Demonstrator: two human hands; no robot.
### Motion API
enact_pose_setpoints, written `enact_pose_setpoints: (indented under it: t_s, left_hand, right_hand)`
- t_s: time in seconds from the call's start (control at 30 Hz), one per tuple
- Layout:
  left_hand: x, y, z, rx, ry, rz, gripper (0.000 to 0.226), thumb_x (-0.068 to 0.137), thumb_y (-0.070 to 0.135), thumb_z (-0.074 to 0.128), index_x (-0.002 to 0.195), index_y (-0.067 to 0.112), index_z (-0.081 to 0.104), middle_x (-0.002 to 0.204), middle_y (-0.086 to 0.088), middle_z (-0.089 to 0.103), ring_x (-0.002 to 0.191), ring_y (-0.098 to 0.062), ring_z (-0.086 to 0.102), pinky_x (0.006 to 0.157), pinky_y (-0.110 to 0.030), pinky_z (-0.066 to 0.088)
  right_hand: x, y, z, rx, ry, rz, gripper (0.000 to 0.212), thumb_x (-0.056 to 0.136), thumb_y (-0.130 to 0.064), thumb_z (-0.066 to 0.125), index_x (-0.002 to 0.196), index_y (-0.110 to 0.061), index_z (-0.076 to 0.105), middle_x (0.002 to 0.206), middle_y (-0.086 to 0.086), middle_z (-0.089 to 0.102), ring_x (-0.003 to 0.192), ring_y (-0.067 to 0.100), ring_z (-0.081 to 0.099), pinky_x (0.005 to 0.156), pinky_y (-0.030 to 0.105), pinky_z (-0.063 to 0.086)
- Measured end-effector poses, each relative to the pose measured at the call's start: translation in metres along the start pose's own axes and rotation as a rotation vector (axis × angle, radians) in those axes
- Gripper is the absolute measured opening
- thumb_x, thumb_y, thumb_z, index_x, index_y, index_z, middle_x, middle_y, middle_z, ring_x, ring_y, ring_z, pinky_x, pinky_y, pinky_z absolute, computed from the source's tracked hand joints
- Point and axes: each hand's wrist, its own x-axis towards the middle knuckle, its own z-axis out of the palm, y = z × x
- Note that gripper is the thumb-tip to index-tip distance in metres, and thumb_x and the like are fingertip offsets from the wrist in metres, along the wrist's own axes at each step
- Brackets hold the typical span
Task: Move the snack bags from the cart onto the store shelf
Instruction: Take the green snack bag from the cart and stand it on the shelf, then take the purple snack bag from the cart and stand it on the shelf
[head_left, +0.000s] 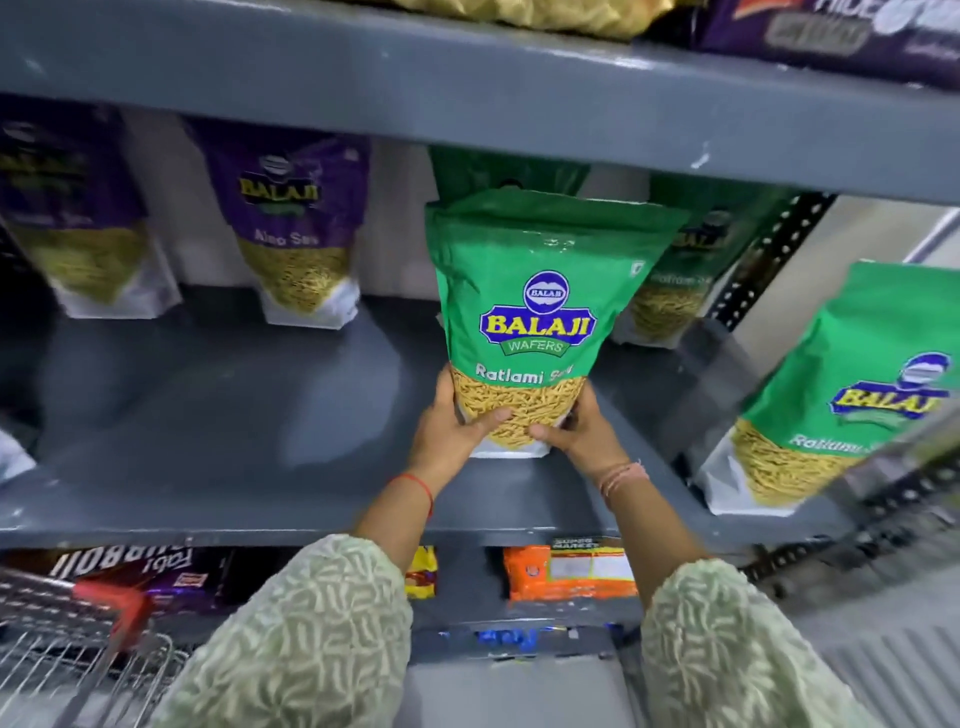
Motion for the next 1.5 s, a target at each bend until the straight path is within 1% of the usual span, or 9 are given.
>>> enact_pose_setpoints:
  t_s: [0.37, 0.53, 0.77, 0.9, 1.07, 1.2, 1.3, 1.4, 1.5]
  left_hand:
    - [-0.002, -0.01, 0.001, 0.164, -0.039, -0.021, 0.106, 0.053, 0.025, 0.085, 0.136, 0.037, 0.02, 0.116, 0.012, 0.056, 0.105, -0.01, 0.051, 0.069, -0.003, 0.036]
    - [-0.007, -0.015, 0.005, 0.156, -0.034, -0.031, 0.099, 0.055, 0.028, 0.084, 0.134, 0.035, 0.025, 0.129, 0.0, 0.058, 0.115, -0.02, 0.055, 0.088, -0.024, 0.045]
    - [-0.005, -0.021, 0.007, 0.161, -0.051, -0.036, 0.092, 0.058, 0.029, 0.082, 0.131, 0.039, 0.028, 0.116, 0.012, 0.057, 0.106, -0.011, 0.054, 0.075, -0.007, 0.04]
    - [-0.004, -0.016, 0.002, 0.11, -0.142, -0.103, 0.097, 0.057, 0.021, 0.084, 0.136, 0.027, 0.028, 0.13, 0.0, 0.055, 0.12, -0.021, 0.053, 0.1, -0.031, 0.043]
    - [-0.073, -0.02, -0.05, 0.025, 0.36, -0.076, 0.064, 0.072, 0.027, 0.074, 0.129, 0.019, 0.045, 0.115, -0.01, 0.063, 0.105, -0.013, 0.061, 0.092, -0.026, 0.047]
    - [-0.157, -0.035, -0.149, -0.01, 0.902, -0.012, 0.048, 0.08, 0.025, 0.065, 0.122, 0.014, 0.044, 0.104, -0.005, 0.058, 0.077, 0.018, 0.056, 0.072, -0.002, 0.045]
    - [-0.216, -0.051, -0.232, -0.012, 1.285, -0.145, 0.041, 0.082, 0.024, 0.062, 0.116, 0.007, 0.045, 0.101, -0.016, 0.062, 0.072, 0.004, 0.062, 0.07, -0.007, 0.046]
    - [-0.27, -0.089, -0.298, -0.021, 1.332, -0.478, 0.033, 0.083, 0.018, 0.061, 0.107, -0.003, 0.051, 0.103, -0.033, 0.064, 0.091, -0.04, 0.063, 0.085, -0.045, 0.051]
    - [-0.329, -0.148, -0.335, -0.162, 1.154, -0.903, 0.041, 0.085, 0.018, 0.059, 0.112, -0.012, 0.053, 0.116, -0.037, 0.058, 0.109, -0.049, 0.056, 0.093, -0.054, 0.047]
  right_hand:
    - [-0.007, 0.019, 0.003, 0.05, -0.001, 0.011, 0.068, 0.076, -0.011, 0.069, 0.129, -0.027, 0.03, 0.127, -0.004, 0.051, 0.118, 0.016, 0.048, 0.101, 0.031, 0.04]
    - [-0.012, 0.024, 0.006, 0.01, 0.057, 0.013, 0.058, 0.08, -0.017, 0.065, 0.128, -0.019, 0.033, 0.123, -0.002, 0.05, 0.113, 0.014, 0.048, 0.099, 0.031, 0.039]
    - [-0.013, 0.022, 0.007, -0.092, 0.042, 0.007, 0.057, 0.082, -0.019, 0.062, 0.13, -0.012, 0.032, 0.13, 0.009, 0.05, 0.12, 0.024, 0.047, 0.099, 0.033, 0.038]
    - [-0.025, 0.018, 0.015, -0.064, 0.181, 0.04, 0.084, 0.078, -0.018, 0.067, 0.14, -0.007, 0.013, 0.145, 0.011, 0.034, 0.134, 0.027, 0.033, 0.113, 0.042, 0.028]
    - [-0.102, 0.015, 0.091, -0.249, 0.539, -0.153, 0.08, 0.071, -0.038, 0.07, 0.131, 0.0, 0.033, 0.134, 0.023, 0.039, 0.128, 0.033, 0.035, 0.11, 0.04, 0.026]
    - [-0.116, -0.013, 0.199, -0.249, 0.201, -0.377, 0.074, 0.071, -0.048, 0.061, 0.124, 0.0, 0.041, 0.131, 0.024, 0.039, 0.126, 0.026, 0.033, 0.109, 0.031, 0.024]
    - [-0.119, -0.039, 0.3, -0.278, -0.23, -0.476, 0.08, 0.07, -0.051, 0.063, 0.128, -0.003, 0.036, 0.138, 0.022, 0.032, 0.132, 0.027, 0.029, 0.111, 0.033, 0.023]
    - [-0.13, -0.039, 0.402, -0.345, -0.622, -0.531, 0.085, 0.067, -0.048, 0.068, 0.129, 0.0, 0.035, 0.139, 0.026, 0.031, 0.132, 0.035, 0.031, 0.112, 0.041, 0.028]
    - [-0.148, -0.023, 0.493, -0.496, -0.982, -0.425, 0.092, 0.065, -0.038, 0.076, 0.134, -0.002, 0.028, 0.142, 0.026, 0.025, 0.136, 0.034, 0.025, 0.114, 0.038, 0.024]
